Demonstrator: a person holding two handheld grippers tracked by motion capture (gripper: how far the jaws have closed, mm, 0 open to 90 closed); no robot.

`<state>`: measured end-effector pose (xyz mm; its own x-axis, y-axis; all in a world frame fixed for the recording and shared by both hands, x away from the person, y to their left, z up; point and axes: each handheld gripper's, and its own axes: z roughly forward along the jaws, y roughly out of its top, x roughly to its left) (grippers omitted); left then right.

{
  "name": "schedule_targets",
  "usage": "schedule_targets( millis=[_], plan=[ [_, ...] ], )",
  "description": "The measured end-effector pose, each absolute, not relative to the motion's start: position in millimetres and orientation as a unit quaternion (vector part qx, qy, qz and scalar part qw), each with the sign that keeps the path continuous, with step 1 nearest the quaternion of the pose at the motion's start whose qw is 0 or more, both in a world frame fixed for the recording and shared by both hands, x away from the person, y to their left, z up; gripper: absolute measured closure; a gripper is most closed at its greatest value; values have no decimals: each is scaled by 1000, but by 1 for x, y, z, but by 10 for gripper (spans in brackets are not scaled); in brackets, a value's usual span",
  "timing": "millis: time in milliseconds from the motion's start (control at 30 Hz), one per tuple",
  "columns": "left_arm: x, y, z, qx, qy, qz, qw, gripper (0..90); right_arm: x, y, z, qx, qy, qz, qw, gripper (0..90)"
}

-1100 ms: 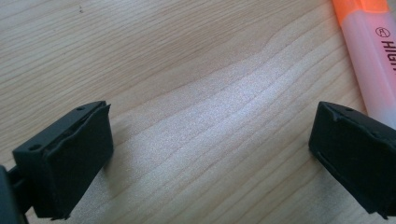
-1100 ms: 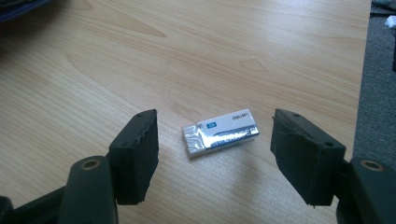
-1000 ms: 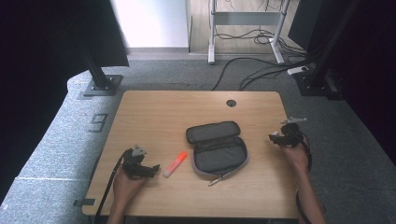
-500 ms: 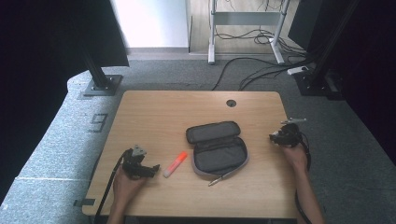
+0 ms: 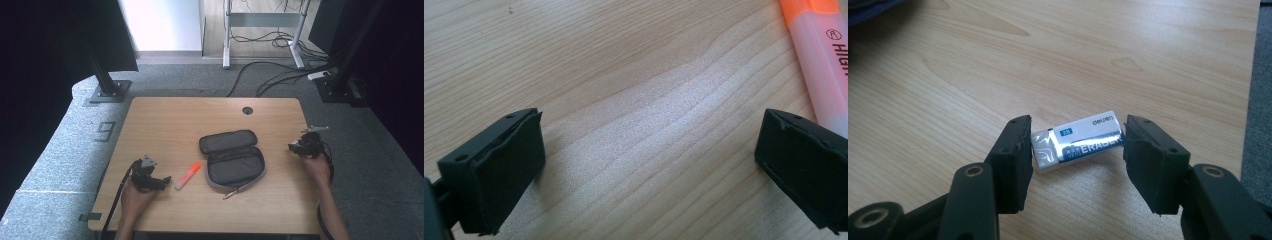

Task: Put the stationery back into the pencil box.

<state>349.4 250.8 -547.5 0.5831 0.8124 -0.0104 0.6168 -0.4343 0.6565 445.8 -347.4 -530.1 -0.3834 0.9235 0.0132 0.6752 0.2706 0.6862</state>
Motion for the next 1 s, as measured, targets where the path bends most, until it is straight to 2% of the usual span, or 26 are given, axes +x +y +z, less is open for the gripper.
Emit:
schedule_targets(
  millis=[1000],
  plan=[
    [349,251,-548,832,429,156,314,0,414,-300,-479,433,798,371,195,449]
  ],
)
